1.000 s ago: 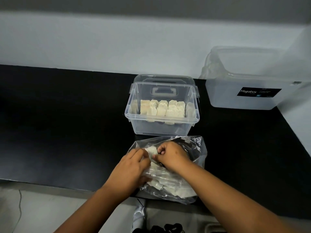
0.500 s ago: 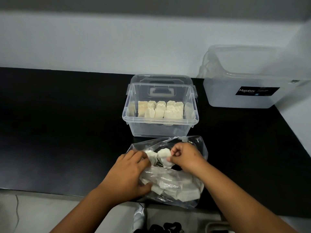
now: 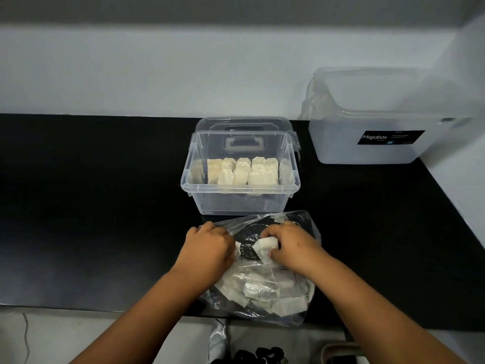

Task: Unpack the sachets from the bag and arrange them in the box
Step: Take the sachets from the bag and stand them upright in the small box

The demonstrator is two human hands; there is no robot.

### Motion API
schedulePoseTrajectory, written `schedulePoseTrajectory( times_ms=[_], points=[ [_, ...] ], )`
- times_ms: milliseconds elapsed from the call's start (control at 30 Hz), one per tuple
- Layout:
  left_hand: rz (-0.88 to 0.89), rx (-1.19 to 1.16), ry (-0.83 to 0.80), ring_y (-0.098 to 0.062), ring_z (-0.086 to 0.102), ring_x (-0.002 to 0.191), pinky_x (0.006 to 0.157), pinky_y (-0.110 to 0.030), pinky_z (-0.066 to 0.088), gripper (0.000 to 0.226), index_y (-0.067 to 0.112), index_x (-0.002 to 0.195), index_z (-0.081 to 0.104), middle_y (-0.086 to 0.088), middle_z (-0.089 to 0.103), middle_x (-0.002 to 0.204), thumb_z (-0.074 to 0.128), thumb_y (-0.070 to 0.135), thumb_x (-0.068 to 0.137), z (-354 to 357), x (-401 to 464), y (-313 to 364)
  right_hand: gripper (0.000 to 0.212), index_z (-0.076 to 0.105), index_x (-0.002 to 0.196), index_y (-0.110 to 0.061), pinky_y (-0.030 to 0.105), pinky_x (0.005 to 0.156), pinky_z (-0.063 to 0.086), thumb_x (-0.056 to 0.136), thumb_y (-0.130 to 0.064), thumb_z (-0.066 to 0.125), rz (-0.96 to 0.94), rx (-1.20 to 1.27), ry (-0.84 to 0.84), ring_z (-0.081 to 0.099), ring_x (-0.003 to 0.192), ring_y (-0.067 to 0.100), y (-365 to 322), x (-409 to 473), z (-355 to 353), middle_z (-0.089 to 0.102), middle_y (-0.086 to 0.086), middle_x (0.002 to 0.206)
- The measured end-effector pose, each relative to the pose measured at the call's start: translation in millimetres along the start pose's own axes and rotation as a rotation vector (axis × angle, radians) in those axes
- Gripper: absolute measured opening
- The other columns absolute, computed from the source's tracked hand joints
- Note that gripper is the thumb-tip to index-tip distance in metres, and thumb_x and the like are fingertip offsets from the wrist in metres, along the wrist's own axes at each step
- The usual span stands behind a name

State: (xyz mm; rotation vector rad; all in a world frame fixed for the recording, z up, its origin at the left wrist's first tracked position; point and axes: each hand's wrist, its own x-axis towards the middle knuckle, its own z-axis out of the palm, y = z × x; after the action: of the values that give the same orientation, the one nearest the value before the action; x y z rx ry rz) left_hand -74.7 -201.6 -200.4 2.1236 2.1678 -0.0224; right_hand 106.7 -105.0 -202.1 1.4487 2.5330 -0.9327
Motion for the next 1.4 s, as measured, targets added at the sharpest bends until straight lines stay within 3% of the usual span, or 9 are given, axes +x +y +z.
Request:
schedulePoseTrajectory(
  times_ms=[100, 333, 567, 733, 933, 1067, 1233, 1400],
  points=[
    [-0.008, -0.024, 0.03, -0.017, 0.045, 0.11, 0.082, -0.034, 0.031, 0.021, 0.029, 0.101, 0.062, 0.013, 0.057, 0.109, 0.051, 0.043, 0.09, -1, 3, 8, 0.019, 0.062, 0.088, -0.034, 0.026, 0.073, 0.043, 0.079, -0.018, 0.066, -0.017, 0.011, 0.057, 0.055, 0.09, 0.01, 2, -3, -3, 0.056, -0.011, 0.091],
    [0.013, -0.312, -0.037, -0.019, 0.053, 0.103, 0.085, -0.037, 0.048, 0.022, 0.028, 0.108, 0.062, 0.006, 0.063, 0.105, 0.057, 0.032, 0.088, 6, 31, 29, 0.009, 0.065, 0.083, -0.028, 0.028, 0.069, 0.054, 0.089, -0.02, 0.065, 0.006, 0.079, 0.112, 0.065, 0.07, 0.007, 7, -11, -15, 0.069, -0.007, 0.076],
    [0.133, -0.377, -0.048, -0.016, 0.054, 0.104, 0.087, -0.031, 0.047, 0.037, 0.036, 0.117, 0.062, 0.006, 0.061, 0.109, 0.064, 0.022, 0.083, 9, 45, 35, 0.01, 0.066, 0.083, -0.025, 0.03, 0.069, 0.056, 0.088, -0.016, 0.064, -0.024, 0.072, 0.252, 0.064, 0.071, 0.007, 21, -26, -37, 0.068, -0.008, 0.076],
    [0.282, -0.306, -0.158, -0.014, 0.048, 0.115, 0.092, -0.033, 0.046, 0.029, 0.036, 0.112, 0.067, 0.01, 0.056, 0.119, 0.063, 0.024, 0.086, 13, 49, 41, 0.01, 0.066, 0.084, -0.025, 0.031, 0.067, 0.056, 0.088, -0.016, 0.064, -0.024, 0.093, 0.318, 0.064, 0.068, 0.007, 27, -33, -47, 0.067, -0.008, 0.075],
    [0.101, -0.261, -0.092, -0.022, 0.059, 0.101, 0.079, -0.031, 0.048, 0.017, 0.022, 0.102, 0.063, 0.0, 0.052, 0.116, 0.063, 0.029, 0.086, 16, 54, 38, 0.012, 0.064, 0.083, -0.028, 0.033, 0.067, 0.058, 0.09, -0.018, 0.063, -0.038, 0.102, 0.288, 0.065, 0.068, 0.007, 30, -35, -41, 0.066, -0.009, 0.075],
    [0.004, -0.172, -0.042, -0.026, 0.057, 0.101, 0.078, -0.034, 0.047, 0.025, 0.013, 0.098, 0.061, -0.005, 0.053, 0.114, 0.058, 0.036, 0.089, 15, 52, 40, 0.008, 0.066, 0.087, -0.026, 0.031, 0.068, 0.058, 0.09, -0.02, 0.063, -0.027, 0.121, 0.267, 0.066, 0.068, 0.008, 29, -33, -40, 0.068, -0.008, 0.076],
    [0.13, -0.201, -0.064, -0.021, 0.048, 0.115, 0.09, -0.042, 0.048, 0.034, 0.024, 0.118, 0.054, 0.003, 0.05, 0.119, 0.059, 0.038, 0.088, 16, 58, 47, 0.008, 0.067, 0.088, -0.026, 0.028, 0.067, 0.057, 0.091, -0.019, 0.063, -0.009, 0.151, 0.255, 0.065, 0.069, 0.008, 27, -26, -42, 0.067, -0.008, 0.077],
    [0.143, -0.219, -0.132, -0.024, 0.044, 0.124, 0.098, -0.046, 0.045, 0.043, 0.031, 0.13, 0.05, 0.002, 0.049, 0.13, 0.059, 0.026, 0.088, 21, 65, 48, 0.01, 0.067, 0.086, -0.027, 0.03, 0.069, 0.056, 0.09, -0.02, 0.063, -0.006, 0.156, 0.252, 0.065, 0.07, 0.009, 26, -21, -41, 0.068, -0.007, 0.077]
  ],
)
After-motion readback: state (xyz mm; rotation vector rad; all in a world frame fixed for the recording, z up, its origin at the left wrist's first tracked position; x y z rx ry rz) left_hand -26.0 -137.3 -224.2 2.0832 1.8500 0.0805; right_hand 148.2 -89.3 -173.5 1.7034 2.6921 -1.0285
